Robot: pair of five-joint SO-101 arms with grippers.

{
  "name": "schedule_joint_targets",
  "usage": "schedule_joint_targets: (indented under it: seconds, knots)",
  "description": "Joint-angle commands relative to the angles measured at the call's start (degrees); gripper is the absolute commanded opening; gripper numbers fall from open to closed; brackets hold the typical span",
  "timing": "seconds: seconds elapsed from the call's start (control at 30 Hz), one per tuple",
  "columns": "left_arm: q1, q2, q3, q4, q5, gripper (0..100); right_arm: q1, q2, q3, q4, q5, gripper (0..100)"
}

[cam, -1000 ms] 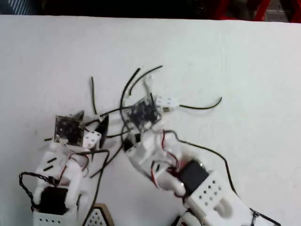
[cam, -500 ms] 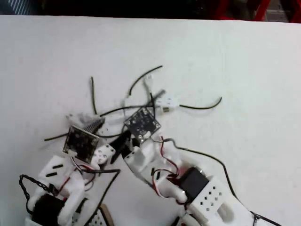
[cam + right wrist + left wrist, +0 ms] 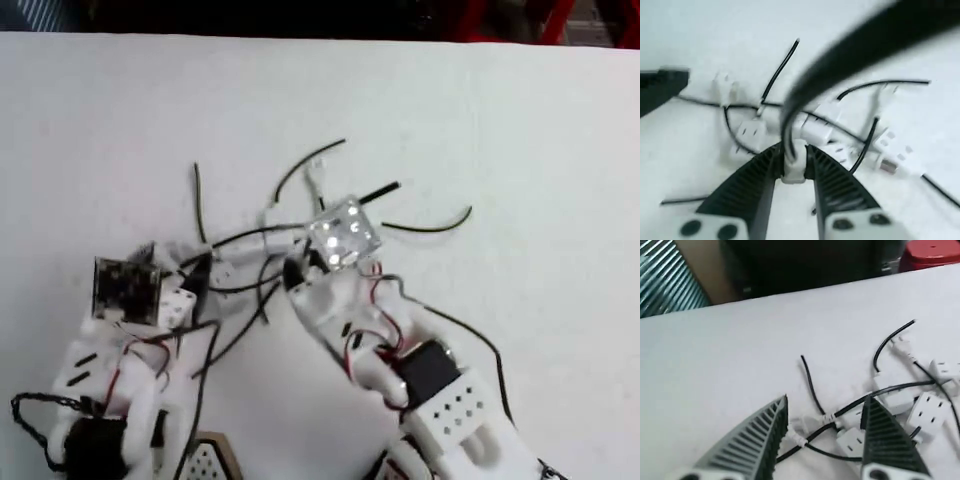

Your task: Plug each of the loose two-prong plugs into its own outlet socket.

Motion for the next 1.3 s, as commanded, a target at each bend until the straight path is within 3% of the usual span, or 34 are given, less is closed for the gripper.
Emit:
schedule_joint_targets:
  seconds: [0.0,0.5,1.27]
  knots:
    - [-3.30,0.75,4.31,0.00,-1.14,24,2.42,6.64,-0.79,-6.20,2.29,1.6]
    - [-4.18,0.66,14.86,-0.44,-1.23,24,6.37,38.55,-8.18,-25.01,6.77,1.6]
    - [-4.18,0.66,15.12,-0.44,-1.23,24,9.98,50.68,-8.00,-32.22,10.46,1.6]
